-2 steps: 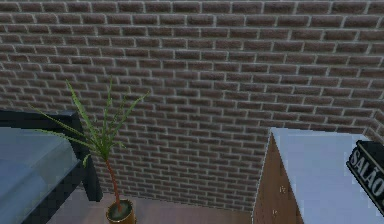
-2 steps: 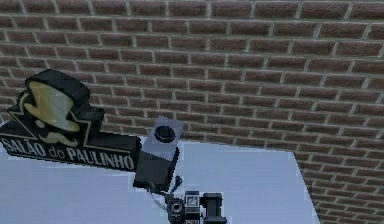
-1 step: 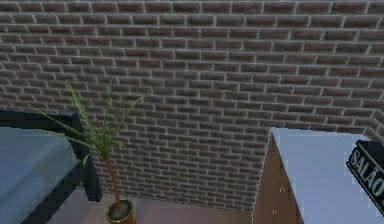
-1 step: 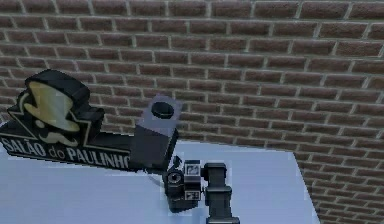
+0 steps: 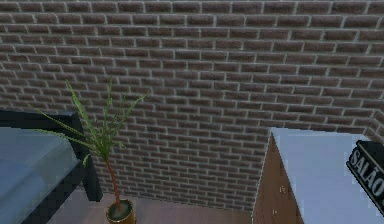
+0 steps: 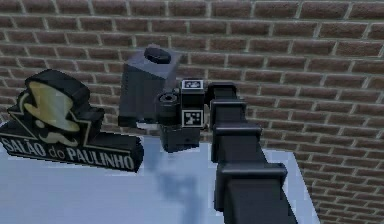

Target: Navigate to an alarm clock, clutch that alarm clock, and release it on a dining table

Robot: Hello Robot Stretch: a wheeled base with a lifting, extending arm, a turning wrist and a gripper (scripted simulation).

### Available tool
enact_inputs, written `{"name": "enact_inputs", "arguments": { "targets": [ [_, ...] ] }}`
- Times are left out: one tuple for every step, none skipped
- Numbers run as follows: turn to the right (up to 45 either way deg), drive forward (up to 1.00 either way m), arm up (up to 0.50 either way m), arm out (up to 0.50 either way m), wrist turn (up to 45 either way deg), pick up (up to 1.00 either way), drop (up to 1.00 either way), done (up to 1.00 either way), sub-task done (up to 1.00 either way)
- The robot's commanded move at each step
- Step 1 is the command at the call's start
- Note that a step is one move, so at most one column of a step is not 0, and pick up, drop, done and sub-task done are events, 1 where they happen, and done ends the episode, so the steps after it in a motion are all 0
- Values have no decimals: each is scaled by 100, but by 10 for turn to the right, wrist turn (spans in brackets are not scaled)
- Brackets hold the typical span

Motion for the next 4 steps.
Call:
{"name": "enact_inputs", "arguments": {
  "targets": [
    [0, 0, 0, 0, -450, 0, 0, 0, 0],
    [0, 0, 0, 0, -450, 0, 0, 0, 0],
    [0, 0, 0, 0, -210, 0, 0, 0, 0],
    [0, 0, 0, -16, 0, 0, 0, 0, 0]
  ]
}}
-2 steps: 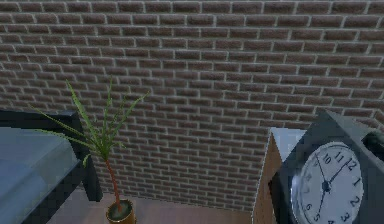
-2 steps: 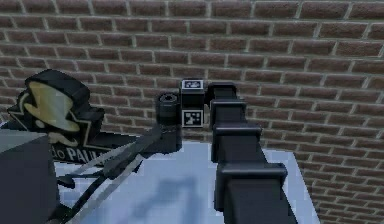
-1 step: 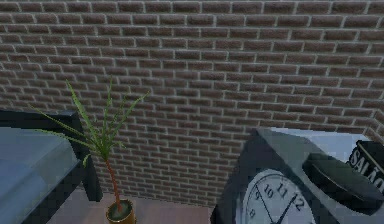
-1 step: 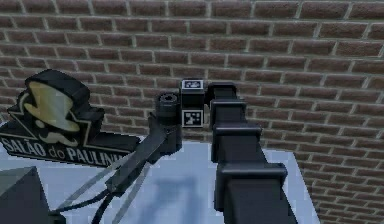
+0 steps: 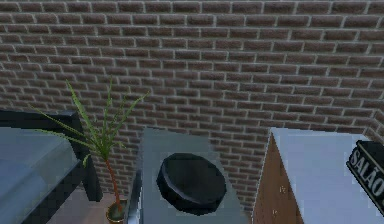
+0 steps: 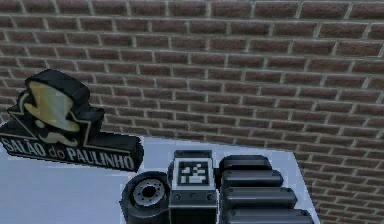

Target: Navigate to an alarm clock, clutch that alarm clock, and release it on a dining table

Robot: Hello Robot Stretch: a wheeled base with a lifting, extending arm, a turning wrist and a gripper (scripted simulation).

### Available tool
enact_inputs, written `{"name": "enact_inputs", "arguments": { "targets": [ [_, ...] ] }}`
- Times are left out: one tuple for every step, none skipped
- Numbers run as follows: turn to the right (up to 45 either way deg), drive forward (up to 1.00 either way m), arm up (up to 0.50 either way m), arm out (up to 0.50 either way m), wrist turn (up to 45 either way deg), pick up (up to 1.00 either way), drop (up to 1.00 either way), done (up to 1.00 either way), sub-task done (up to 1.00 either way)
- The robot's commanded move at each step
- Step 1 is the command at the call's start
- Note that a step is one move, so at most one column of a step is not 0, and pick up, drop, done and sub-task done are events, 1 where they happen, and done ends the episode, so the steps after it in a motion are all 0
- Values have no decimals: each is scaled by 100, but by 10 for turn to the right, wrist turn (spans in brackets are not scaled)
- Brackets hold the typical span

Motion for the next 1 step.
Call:
{"name": "enact_inputs", "arguments": {
  "targets": [
    [-450, 0, 0, 0, 0, 0, 0, 0, 0]
  ]
}}
